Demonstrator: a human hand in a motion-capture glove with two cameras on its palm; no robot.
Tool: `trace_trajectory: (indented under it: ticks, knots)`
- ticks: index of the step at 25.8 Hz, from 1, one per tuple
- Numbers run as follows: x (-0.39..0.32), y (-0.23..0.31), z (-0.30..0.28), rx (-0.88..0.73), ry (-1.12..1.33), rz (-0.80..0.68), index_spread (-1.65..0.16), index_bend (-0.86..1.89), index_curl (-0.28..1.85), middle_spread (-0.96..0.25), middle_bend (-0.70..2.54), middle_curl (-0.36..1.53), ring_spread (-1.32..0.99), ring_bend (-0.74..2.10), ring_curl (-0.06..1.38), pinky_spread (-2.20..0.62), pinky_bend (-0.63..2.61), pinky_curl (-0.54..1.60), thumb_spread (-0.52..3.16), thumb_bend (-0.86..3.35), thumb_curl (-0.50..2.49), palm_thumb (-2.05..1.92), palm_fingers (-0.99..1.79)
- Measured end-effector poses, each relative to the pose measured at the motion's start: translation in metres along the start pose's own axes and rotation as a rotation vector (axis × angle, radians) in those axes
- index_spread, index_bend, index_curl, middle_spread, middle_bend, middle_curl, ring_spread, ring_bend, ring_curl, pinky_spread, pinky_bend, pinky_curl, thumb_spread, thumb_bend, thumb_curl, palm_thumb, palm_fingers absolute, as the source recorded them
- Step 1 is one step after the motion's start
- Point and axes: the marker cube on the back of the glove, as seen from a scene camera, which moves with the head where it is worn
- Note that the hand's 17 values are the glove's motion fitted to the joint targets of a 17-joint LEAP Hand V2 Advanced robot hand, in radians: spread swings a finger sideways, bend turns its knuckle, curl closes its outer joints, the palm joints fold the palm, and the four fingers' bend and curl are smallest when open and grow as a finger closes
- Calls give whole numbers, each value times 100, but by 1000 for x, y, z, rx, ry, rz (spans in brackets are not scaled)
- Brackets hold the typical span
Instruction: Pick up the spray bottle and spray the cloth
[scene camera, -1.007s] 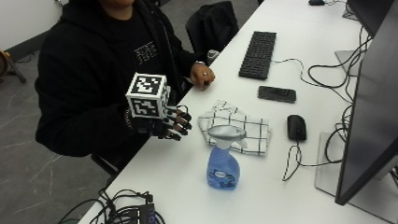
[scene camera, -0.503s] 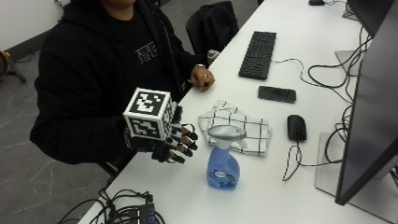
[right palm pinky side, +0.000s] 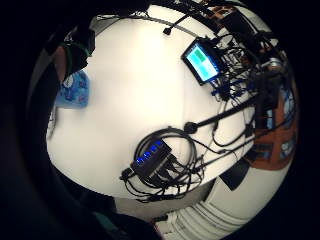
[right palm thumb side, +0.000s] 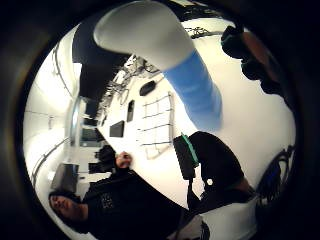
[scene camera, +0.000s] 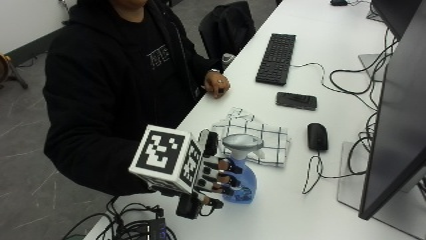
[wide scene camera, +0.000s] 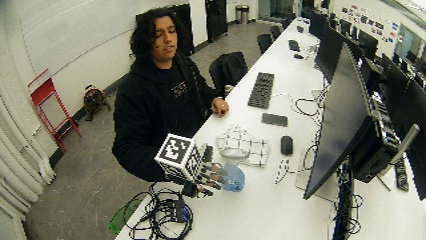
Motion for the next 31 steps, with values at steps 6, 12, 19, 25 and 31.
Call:
trace_trajectory:
  ticks: [6, 12, 19, 25, 31]
  knots:
    - [-6, -35, 0, -20, -236, -70, -35, 7, 21, -16, 28, 36, -22, 49, 34, 5, 28, 32, 112, 6, 29, 58, 84]
    - [-14, -68, 16, 38, -470, -70, -35, 12, 22, -19, 32, 38, -24, 50, 35, 3, 22, 32, 106, 5, 32, 66, 93]
    - [-27, -85, 35, 86, -721, -57, -33, 25, 30, -21, 28, 38, -24, 45, 35, -3, 19, 31, 99, 1, 34, 70, 114]
    - [-35, -68, 48, 118, -872, 19, -32, 19, 33, -22, 27, 39, -24, 48, 37, -10, 25, 34, 90, 2, 41, 82, 124]
    - [-42, -72, 55, 270, -920, 94, -30, 18, 35, -22, 35, 44, -23, 55, 41, -23, 39, 38, 70, 1, 48, 91, 140]
